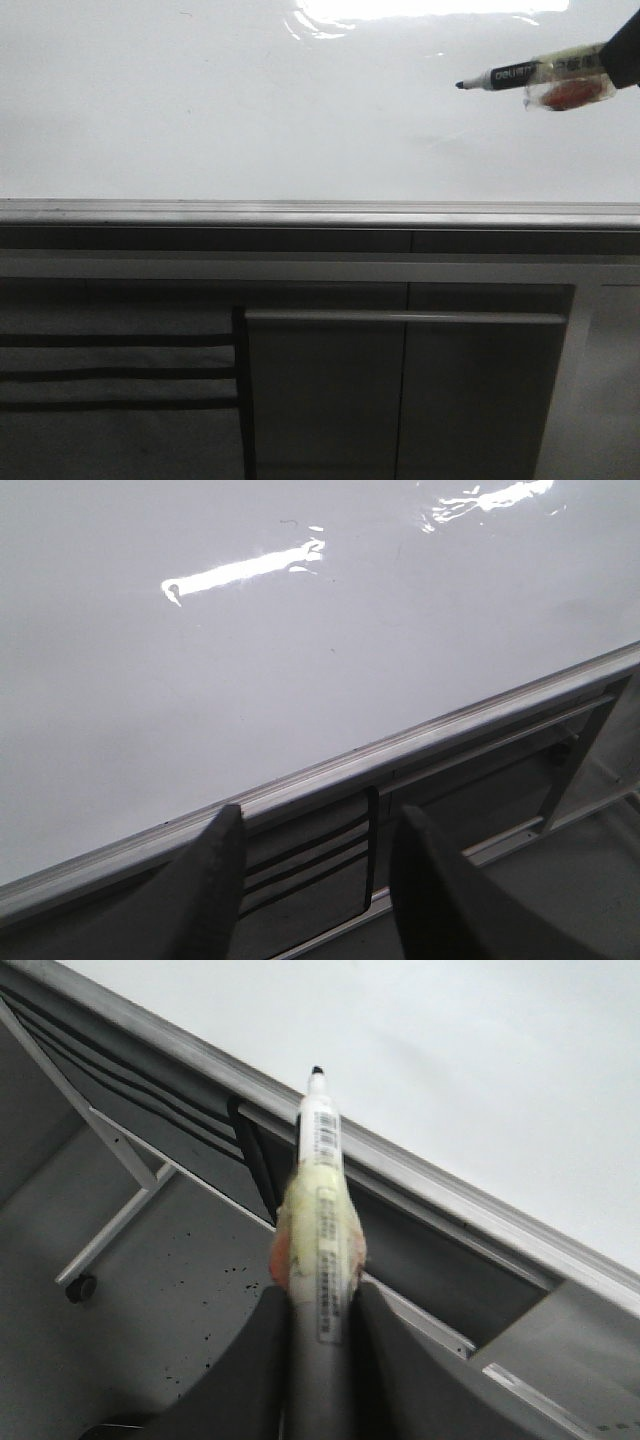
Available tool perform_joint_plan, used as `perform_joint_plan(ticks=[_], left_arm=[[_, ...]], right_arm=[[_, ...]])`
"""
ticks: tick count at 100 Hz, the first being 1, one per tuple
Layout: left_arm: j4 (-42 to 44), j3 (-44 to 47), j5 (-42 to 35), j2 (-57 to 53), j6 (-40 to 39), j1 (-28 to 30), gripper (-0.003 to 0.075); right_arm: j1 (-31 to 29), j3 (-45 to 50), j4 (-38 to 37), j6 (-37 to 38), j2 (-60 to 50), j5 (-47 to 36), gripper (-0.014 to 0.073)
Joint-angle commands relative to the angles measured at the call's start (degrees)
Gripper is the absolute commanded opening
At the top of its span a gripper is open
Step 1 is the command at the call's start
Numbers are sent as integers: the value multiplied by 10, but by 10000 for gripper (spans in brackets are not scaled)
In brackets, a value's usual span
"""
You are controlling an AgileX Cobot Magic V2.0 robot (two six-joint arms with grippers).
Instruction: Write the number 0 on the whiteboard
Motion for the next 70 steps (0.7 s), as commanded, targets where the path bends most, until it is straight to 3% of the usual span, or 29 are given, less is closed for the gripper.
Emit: perform_joint_plan(ticks=[1, 23, 70], left_arm=[[-9, -14, -44, -1, -5, 2, 316], [-10, -14, -44, -1, -5, 2, 316], [-10, -14, -44, -1, -5, 2, 316]], right_arm=[[-4, -36, 20, -6, 7, -22, 26], [-4, -150, 20, 0, 101, 104, 26], [-3, -302, 17, 17, 276, 109, 26]])
